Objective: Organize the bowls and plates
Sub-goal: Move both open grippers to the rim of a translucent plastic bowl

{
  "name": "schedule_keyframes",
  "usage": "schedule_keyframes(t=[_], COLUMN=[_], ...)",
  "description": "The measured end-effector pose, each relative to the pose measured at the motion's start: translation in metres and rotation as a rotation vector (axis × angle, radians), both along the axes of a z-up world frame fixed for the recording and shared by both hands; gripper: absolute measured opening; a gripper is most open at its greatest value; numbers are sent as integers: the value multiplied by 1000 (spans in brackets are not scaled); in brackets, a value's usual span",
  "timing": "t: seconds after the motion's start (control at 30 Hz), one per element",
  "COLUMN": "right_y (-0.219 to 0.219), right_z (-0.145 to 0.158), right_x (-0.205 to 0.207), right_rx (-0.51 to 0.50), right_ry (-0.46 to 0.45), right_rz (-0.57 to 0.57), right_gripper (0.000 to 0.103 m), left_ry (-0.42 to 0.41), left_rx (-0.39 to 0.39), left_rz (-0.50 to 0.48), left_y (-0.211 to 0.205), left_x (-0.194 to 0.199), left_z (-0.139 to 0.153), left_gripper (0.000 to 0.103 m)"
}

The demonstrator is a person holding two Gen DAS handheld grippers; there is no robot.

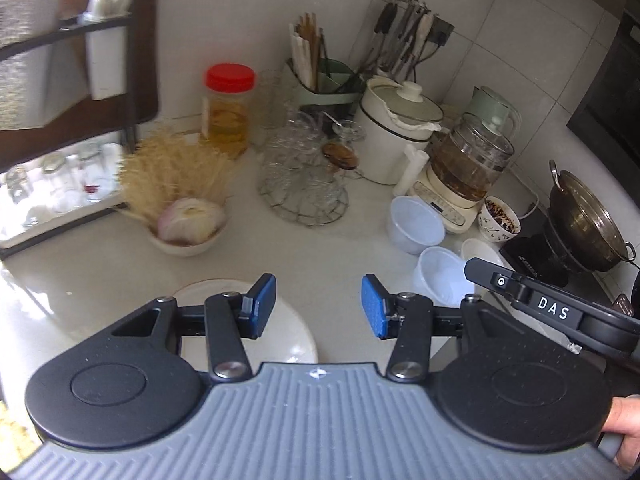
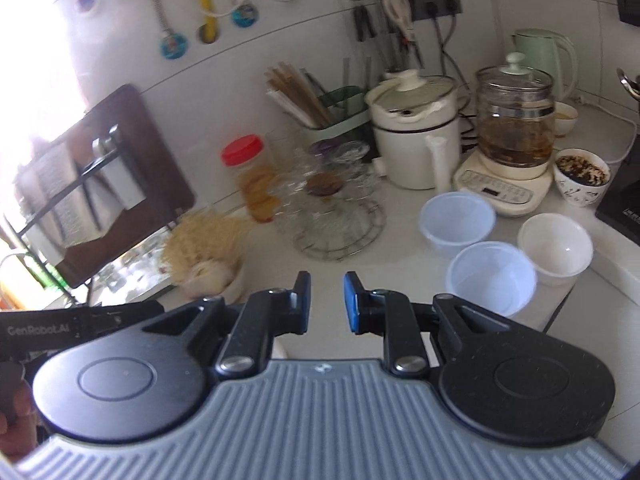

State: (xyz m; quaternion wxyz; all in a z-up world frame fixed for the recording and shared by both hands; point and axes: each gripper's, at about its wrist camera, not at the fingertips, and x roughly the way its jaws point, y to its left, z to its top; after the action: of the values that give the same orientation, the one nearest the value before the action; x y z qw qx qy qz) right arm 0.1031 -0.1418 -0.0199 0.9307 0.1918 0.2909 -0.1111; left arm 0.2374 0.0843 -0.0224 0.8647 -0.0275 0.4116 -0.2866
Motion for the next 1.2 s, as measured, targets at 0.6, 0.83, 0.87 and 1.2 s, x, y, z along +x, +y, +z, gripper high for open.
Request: schedule_keyframes(t=[0.6,0.83,0.87,1.2], right_y=[-139,-180,-183,-222], right_z=[-55,-85,-89,-134], right_x=[2,-1,0,15], right_rx=[112,209,207,376], right_ry=[73,84,89,166], right_rz=[-153,-246,-251,-265], right_gripper=[22,64,64,62], left_ry=[167,224,228,341], left_rx=[-9,54,58,90], left_rz=[-132,-188,-190,-199], left_y=[-155,-211,-216,-265], left_x=[60,74,76,99], left_z=[-61,-93,-96,-146], left_gripper=[53,53,53,51])
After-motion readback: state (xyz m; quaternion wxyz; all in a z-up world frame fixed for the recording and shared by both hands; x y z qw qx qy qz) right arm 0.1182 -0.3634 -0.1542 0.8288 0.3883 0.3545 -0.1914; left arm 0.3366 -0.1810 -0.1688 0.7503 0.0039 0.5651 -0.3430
